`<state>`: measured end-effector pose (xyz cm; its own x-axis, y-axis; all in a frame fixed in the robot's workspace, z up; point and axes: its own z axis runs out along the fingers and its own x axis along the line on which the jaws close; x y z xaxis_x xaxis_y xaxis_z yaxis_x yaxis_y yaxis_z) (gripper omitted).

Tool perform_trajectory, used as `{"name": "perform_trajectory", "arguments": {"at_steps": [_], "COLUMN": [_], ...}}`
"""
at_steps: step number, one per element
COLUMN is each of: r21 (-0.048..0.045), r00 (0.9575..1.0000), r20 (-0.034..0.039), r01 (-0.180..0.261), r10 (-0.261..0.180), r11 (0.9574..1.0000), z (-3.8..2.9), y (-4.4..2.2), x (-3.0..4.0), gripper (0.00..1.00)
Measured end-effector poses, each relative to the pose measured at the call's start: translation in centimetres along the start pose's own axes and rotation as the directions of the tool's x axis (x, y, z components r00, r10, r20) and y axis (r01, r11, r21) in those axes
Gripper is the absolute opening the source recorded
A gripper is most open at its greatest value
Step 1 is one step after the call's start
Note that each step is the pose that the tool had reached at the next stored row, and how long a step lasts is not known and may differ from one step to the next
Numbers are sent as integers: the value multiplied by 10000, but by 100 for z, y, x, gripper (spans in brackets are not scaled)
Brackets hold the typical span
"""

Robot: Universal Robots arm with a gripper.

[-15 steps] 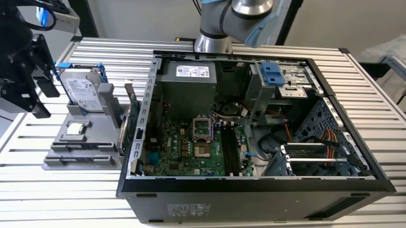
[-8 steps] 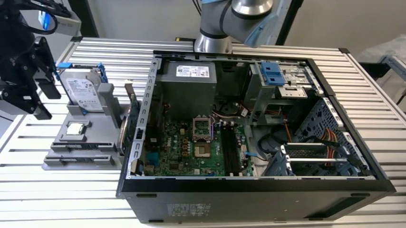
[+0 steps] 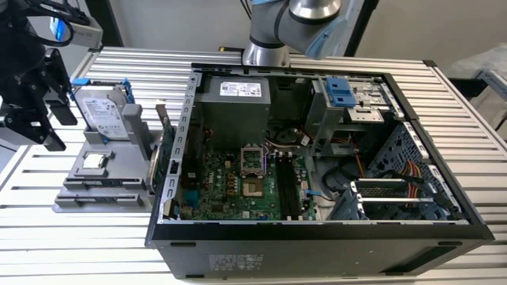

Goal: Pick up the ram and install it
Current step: 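Pick up the ram and move it above insertion slot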

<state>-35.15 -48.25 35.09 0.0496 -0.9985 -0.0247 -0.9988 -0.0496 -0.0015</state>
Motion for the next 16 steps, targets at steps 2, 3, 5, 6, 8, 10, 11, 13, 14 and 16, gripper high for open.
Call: {"name": "perform_trajectory", "arguments": {"at_steps": [2,3,5,6,8,10,11,13,14,16], "r21": [0,0,0,0,-2,-2,-2,-2,-3,-4], "r00": [10000,10000,10000,10000,10000,10000,10000,10000,10000,10000], "r20": [-5,-8,-15,-20,-34,-45,-49,-56,-62,-74], "r01": [-2,-2,-2,-2,-2,-2,-2,-2,-2,-1], "r10": [2,2,2,2,2,2,2,2,2,1], "r11": [10000,10000,10000,10000,10000,10000,10000,10000,10000,10000], "z": [11,16,28,34,46,60,66,79,84,97], "y": [0,0,0,0,0,0,0,0,0,0], "x": [-1,-1,-1,-1,-1,-2,-1,-2,-2,-2], "gripper": [100,100,100,100,100,100,100,100,100,100]}}
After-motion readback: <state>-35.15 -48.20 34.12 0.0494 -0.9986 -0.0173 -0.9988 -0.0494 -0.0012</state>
